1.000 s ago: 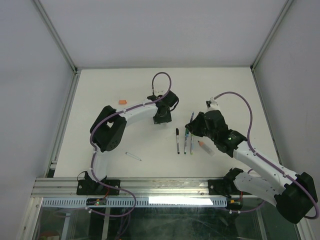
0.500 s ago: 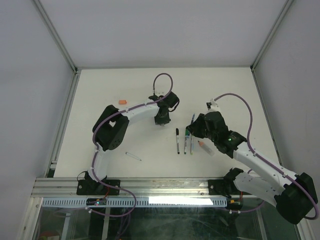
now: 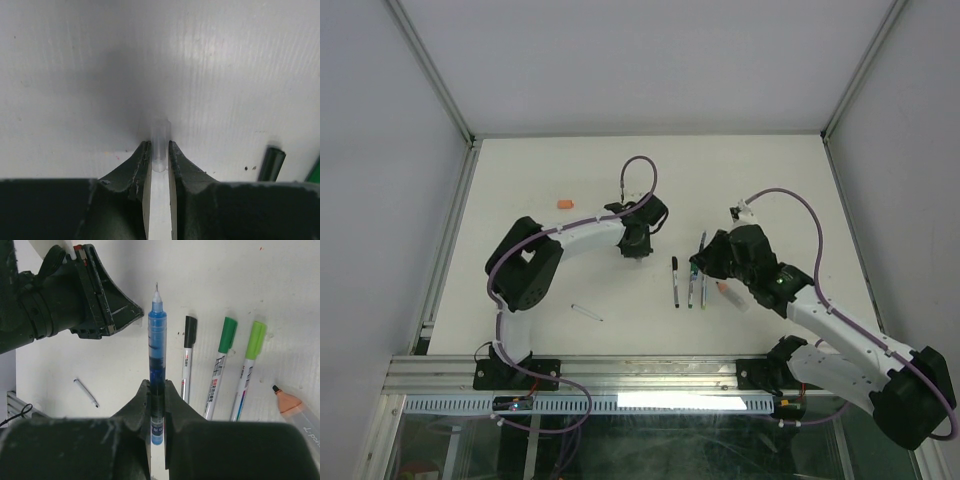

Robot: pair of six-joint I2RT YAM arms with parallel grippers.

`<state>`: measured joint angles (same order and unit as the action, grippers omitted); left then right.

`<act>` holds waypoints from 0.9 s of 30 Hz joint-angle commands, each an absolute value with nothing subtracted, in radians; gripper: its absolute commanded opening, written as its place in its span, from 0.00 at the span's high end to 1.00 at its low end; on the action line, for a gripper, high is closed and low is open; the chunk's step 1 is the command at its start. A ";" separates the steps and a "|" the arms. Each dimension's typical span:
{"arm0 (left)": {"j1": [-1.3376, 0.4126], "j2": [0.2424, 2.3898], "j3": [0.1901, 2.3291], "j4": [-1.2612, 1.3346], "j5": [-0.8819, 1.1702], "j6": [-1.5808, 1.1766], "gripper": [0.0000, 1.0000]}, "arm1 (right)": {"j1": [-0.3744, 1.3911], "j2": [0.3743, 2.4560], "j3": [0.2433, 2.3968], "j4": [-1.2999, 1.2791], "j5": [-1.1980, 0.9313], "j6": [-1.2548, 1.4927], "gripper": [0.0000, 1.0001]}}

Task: Insert the pens into the pen caps
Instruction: Insert the pen cap onto the pen.

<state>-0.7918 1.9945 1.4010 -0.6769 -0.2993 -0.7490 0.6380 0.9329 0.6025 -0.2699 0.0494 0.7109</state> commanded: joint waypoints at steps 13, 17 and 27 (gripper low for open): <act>-0.802 1.820 1.166 -0.600 -0.078 -0.795 0.85 | 0.815 0.948 0.537 -0.181 0.020 0.801 1.00; -0.801 1.809 1.170 -0.590 -0.074 -0.792 0.85 | 0.885 0.958 0.518 -0.160 0.050 0.830 1.00; -0.801 1.800 1.167 -0.552 -0.061 -0.799 0.85 | 0.984 0.978 0.464 -0.116 0.084 0.863 1.00</act>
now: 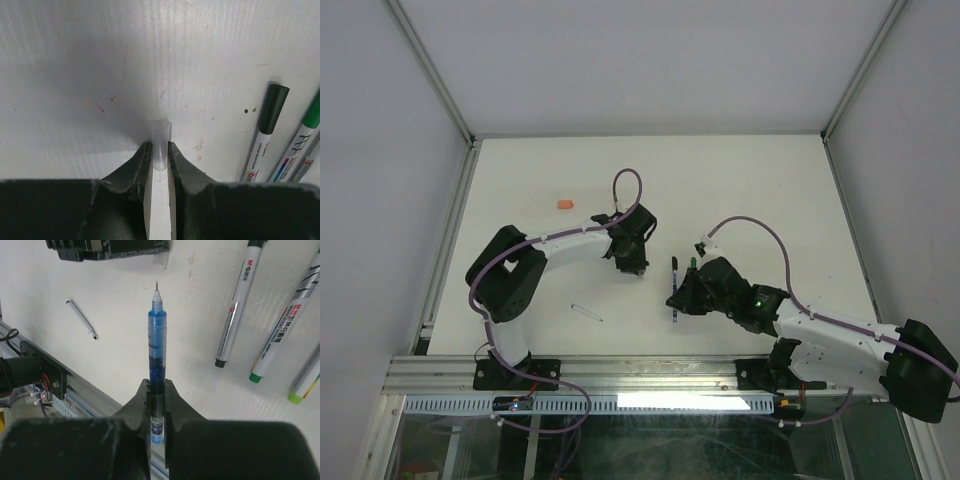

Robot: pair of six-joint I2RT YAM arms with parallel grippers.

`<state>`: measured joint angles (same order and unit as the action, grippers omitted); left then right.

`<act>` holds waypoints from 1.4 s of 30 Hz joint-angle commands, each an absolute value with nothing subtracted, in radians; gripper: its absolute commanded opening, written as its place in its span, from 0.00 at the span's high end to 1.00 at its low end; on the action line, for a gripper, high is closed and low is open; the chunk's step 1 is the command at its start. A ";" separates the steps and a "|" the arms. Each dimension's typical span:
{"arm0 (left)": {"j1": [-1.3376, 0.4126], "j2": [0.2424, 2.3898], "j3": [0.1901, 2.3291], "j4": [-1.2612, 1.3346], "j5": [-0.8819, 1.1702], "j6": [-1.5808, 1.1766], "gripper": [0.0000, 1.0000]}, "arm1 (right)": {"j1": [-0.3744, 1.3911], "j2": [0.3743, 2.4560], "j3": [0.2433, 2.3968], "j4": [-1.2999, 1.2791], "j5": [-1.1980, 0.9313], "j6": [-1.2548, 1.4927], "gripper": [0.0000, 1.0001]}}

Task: Insert the pens into the pen caps
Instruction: Insert the pen cap onto the pen.

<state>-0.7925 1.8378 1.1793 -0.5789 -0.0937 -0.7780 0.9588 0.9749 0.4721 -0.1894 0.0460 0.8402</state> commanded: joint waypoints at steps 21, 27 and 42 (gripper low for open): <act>-0.802 1.775 1.146 -0.442 0.019 -0.820 0.85 | 1.050 0.992 0.319 0.076 -0.038 0.868 1.00; -0.800 1.764 1.134 -0.420 0.035 -0.825 0.85 | 1.035 1.119 0.345 0.153 -0.123 0.853 1.00; -0.800 1.763 1.113 -0.397 0.060 -0.833 0.85 | 0.898 1.322 0.384 0.313 -0.336 0.928 1.00</act>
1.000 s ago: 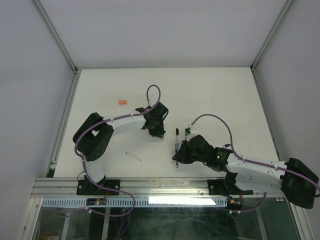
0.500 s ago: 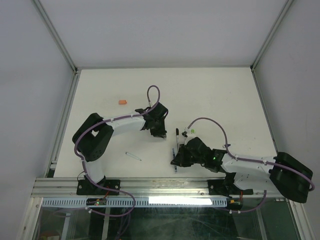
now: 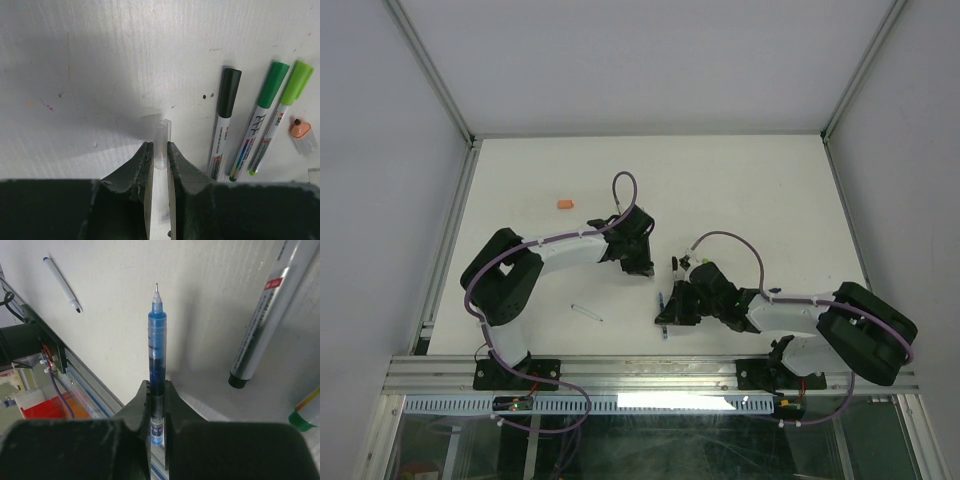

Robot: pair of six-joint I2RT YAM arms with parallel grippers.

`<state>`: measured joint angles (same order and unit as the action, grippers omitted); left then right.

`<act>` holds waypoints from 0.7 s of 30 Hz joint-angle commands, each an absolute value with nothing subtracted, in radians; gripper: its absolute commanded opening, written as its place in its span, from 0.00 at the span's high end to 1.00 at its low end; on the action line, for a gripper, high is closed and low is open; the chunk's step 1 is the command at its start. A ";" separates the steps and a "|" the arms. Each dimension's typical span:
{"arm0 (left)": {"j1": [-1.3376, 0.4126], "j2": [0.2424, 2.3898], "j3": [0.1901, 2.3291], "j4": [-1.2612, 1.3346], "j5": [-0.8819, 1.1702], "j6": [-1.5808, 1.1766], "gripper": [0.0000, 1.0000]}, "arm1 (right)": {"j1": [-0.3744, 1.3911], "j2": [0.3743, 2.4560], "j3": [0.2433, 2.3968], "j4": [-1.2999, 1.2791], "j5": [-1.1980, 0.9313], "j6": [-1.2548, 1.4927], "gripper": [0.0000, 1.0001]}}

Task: Insert the pens into the pen caps
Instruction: Insert the pen cap onto the pen.

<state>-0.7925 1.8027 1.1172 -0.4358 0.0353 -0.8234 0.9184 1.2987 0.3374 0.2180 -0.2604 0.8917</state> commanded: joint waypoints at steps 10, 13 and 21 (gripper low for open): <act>-0.799 1.791 1.119 -0.407 0.058 -0.830 0.84 | 0.849 1.418 0.400 0.383 -0.439 0.997 1.00; -0.801 1.793 1.120 -0.413 0.054 -0.827 0.84 | 0.840 1.450 0.402 0.417 -0.455 1.018 1.00; -0.799 1.792 1.121 -0.413 0.057 -0.824 0.84 | 0.822 1.540 0.402 0.527 -0.493 1.061 1.00</act>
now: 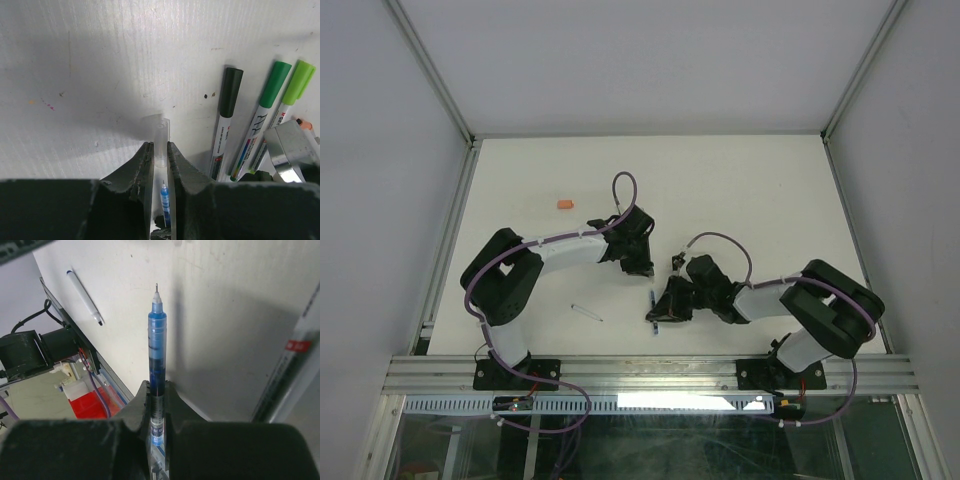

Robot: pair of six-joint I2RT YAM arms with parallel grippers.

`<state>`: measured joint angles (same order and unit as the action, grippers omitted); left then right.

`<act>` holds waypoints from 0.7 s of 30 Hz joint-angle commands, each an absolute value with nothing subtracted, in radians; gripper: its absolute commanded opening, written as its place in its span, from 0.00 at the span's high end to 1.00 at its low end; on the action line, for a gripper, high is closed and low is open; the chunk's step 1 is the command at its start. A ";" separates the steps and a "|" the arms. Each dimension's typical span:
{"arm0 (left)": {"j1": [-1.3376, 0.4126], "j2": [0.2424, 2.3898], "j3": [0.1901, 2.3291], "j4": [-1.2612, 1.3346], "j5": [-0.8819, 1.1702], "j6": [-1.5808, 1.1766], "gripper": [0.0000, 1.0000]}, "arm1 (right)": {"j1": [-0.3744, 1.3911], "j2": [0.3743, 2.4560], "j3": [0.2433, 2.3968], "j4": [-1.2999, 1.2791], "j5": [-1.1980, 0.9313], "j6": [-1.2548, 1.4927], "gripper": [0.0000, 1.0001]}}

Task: Insert the pens into the pen caps
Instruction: Insert the pen cap onto the pen.

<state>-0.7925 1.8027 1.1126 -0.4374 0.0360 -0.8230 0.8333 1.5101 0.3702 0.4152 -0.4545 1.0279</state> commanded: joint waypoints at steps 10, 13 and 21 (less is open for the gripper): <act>-0.800 1.797 1.120 -0.414 0.058 -0.822 0.84 | 0.797 1.571 0.406 0.516 -0.464 1.071 1.00; -0.800 1.802 1.123 -0.414 0.060 -0.821 0.84 | 0.790 1.568 0.404 0.498 -0.461 1.072 1.00; -0.801 1.846 1.194 -0.500 0.000 -0.811 0.82 | 0.786 1.514 0.406 0.411 -0.460 1.040 1.00</act>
